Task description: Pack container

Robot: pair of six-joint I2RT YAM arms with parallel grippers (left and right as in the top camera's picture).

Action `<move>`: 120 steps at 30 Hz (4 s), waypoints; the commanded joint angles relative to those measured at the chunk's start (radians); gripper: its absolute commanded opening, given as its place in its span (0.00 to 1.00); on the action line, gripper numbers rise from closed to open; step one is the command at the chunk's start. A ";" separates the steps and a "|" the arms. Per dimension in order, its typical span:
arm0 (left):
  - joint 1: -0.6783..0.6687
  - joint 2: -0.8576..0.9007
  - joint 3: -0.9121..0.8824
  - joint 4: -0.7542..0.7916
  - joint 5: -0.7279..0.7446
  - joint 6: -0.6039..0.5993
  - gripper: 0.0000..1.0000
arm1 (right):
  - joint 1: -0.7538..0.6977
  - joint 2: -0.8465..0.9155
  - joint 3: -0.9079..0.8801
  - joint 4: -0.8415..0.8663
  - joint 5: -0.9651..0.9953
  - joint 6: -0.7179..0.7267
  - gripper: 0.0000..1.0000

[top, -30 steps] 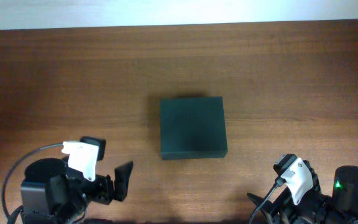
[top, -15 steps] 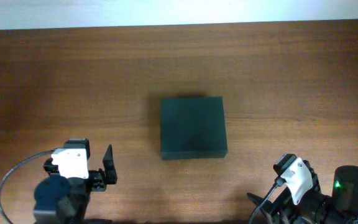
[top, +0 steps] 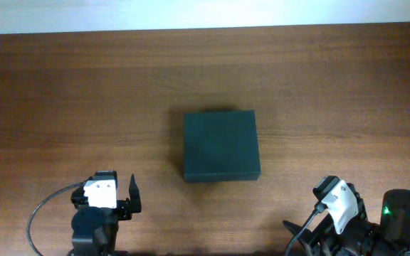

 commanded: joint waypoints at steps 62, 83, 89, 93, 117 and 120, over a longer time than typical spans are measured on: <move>0.024 -0.109 -0.133 -0.021 -0.026 0.019 0.99 | 0.005 -0.006 -0.002 0.016 0.031 -0.003 0.99; 0.024 -0.109 -0.133 -0.021 -0.026 0.019 0.99 | 0.005 -0.405 -0.635 0.610 0.488 0.501 0.99; 0.024 -0.109 -0.133 -0.021 -0.026 0.019 0.99 | 0.005 -0.505 -0.789 0.649 0.496 0.564 0.99; 0.024 -0.109 -0.133 -0.021 -0.026 0.019 0.99 | 0.005 -0.525 -0.853 0.651 0.496 0.564 0.99; 0.024 -0.109 -0.133 -0.021 -0.026 0.019 0.99 | 0.006 -0.533 -0.916 0.624 0.488 0.566 0.99; 0.024 -0.109 -0.133 -0.021 -0.026 0.019 0.99 | 0.006 -0.533 -0.916 0.624 0.488 0.566 0.99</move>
